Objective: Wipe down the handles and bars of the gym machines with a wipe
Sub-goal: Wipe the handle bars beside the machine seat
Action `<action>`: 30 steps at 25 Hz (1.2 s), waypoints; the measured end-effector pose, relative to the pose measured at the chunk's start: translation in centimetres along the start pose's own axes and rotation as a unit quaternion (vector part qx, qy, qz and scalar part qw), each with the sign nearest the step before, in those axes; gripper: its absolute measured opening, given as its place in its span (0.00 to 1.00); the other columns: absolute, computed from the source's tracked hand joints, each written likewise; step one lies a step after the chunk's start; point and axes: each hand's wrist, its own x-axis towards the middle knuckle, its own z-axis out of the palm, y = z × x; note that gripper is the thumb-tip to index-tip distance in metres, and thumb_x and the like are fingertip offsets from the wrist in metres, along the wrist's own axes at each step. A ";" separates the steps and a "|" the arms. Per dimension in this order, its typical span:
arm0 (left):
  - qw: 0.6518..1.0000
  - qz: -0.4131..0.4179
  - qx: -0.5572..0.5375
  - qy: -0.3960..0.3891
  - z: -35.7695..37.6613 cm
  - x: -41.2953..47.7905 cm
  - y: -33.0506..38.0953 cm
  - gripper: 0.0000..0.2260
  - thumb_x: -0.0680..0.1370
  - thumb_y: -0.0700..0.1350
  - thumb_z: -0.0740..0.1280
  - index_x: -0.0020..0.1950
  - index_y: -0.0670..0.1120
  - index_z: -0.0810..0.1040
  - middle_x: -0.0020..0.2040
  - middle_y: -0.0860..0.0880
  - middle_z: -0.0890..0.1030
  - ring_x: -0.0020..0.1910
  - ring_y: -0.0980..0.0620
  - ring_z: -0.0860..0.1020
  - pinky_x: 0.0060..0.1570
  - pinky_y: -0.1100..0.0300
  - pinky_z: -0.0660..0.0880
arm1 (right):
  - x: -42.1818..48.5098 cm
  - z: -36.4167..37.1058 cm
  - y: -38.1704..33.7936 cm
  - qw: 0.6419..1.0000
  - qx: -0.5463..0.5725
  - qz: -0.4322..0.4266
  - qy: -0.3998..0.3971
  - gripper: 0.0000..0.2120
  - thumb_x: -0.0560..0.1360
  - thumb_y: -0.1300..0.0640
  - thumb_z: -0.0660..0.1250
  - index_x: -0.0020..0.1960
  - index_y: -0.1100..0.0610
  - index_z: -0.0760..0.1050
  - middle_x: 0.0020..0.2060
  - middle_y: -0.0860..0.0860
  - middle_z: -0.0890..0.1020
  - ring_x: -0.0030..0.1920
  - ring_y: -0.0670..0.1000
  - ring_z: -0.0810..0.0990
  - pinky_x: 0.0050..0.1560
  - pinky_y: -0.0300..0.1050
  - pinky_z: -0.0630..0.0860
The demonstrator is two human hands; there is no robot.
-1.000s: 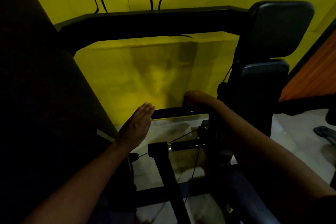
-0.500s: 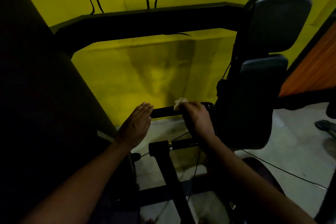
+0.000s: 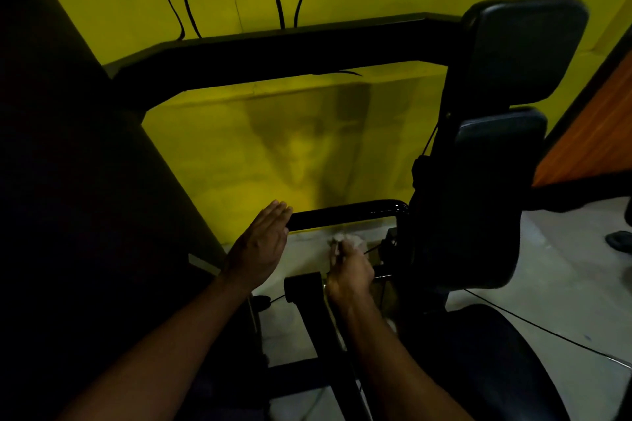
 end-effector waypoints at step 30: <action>1.000 0.015 -0.005 0.018 0.5 -0.2 -0.5 0.22 0.85 0.48 0.51 0.70 0.36 0.71 0.70 0.39 0.72 0.73 0.46 0.64 0.73 0.58 0.60 | 1.2 0.7 -0.1 0.662 -0.520 -0.525 -0.124 0.04 0.75 0.60 0.71 0.48 0.58 0.78 0.46 0.52 0.76 0.46 0.50 0.75 0.44 0.52 0.76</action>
